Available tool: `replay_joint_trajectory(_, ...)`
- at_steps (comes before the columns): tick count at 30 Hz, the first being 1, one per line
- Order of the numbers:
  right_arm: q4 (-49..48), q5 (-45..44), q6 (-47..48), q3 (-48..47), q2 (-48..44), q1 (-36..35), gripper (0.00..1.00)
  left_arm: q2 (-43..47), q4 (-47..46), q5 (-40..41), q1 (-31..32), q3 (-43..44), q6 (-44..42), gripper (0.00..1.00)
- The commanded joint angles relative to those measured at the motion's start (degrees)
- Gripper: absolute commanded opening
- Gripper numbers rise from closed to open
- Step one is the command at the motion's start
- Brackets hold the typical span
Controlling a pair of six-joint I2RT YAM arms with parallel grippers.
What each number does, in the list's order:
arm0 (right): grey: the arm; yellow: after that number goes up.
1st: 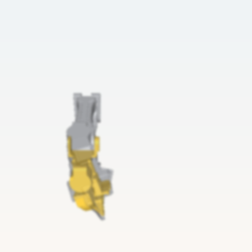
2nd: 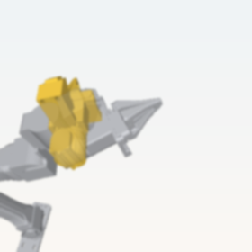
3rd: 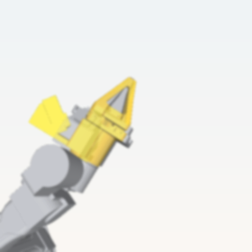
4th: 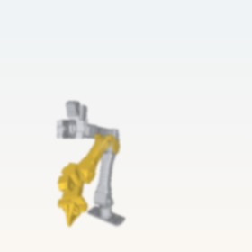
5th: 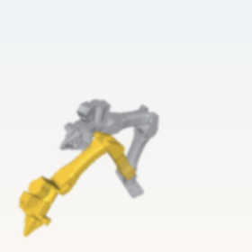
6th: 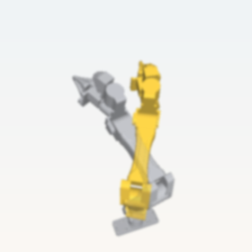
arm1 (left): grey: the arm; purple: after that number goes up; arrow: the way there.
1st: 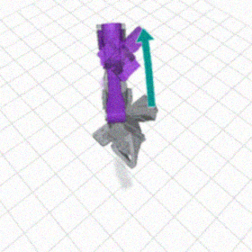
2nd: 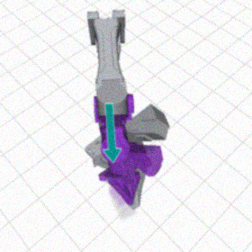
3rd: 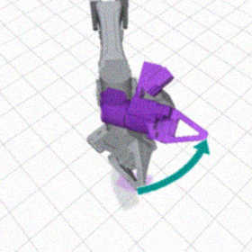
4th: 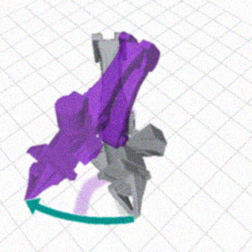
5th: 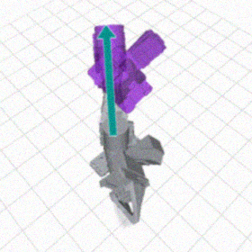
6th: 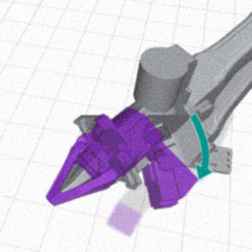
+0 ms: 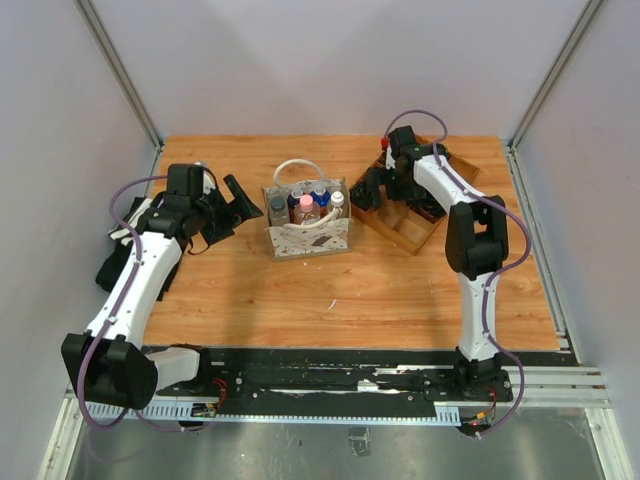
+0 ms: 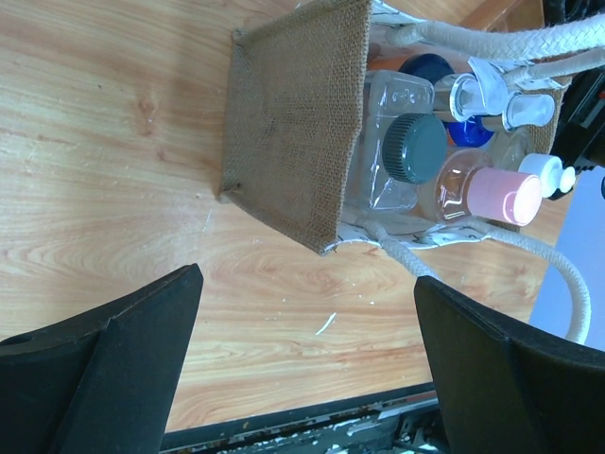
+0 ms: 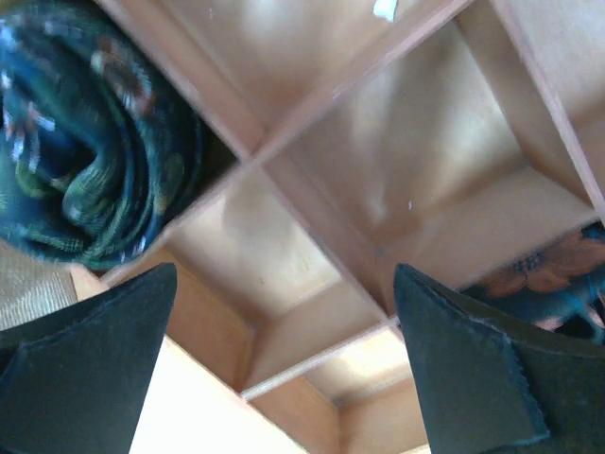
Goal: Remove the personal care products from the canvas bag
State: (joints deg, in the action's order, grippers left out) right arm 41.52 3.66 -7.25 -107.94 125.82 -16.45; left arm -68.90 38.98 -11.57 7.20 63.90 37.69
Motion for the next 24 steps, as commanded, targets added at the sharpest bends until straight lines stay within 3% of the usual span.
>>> replay_joint_trajectory(1, 7.26, -4.27, -1.53, 1.75, 1.99, 5.68, 0.98, 0.97, -1.30, -1.33, -0.08, -0.01, -0.74, 1.00)
replay_joint_trajectory(14, 11.88, -8.35, -0.43, 5.41, -1.93, 18.55, 0.98, 1.94, -2.82, -3.23, -0.08, -1.59, 0.10, 1.00)
replay_joint_trajectory(19, 13.42, -8.00, -0.41, 2.68, -1.57, 19.70, 0.99, 2.08, -2.68, -3.32, -0.08, -1.68, -0.18, 1.00)
replay_joint_trajectory(24, 11.90, -0.89, -3.43, 1.59, -0.42, 18.19, 0.98, 1.85, -3.68, -4.21, -0.08, -2.24, 0.62, 1.00)
